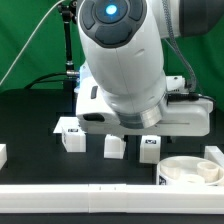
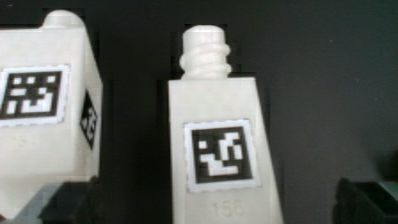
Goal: Assemble stool
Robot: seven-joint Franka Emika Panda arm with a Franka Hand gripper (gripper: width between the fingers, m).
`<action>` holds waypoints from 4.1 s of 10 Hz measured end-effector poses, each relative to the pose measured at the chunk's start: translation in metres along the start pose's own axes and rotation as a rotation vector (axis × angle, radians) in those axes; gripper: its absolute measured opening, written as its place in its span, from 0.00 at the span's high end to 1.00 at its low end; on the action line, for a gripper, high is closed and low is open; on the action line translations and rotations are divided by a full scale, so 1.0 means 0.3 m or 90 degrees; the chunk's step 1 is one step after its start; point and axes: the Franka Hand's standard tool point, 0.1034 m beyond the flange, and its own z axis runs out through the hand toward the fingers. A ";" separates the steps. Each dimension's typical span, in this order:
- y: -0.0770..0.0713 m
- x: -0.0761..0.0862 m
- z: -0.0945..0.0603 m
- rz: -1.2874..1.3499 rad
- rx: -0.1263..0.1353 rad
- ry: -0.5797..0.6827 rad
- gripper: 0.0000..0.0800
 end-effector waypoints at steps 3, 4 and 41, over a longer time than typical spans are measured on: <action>-0.003 0.000 0.020 -0.022 0.000 -0.015 0.19; -0.003 0.002 0.021 -0.022 0.000 -0.013 0.19; -0.113 0.011 -0.296 -0.081 0.006 0.169 0.58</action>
Offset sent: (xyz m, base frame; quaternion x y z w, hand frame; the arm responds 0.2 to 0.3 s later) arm 0.0000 0.0000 0.0000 0.0000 0.0000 0.0000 1.0000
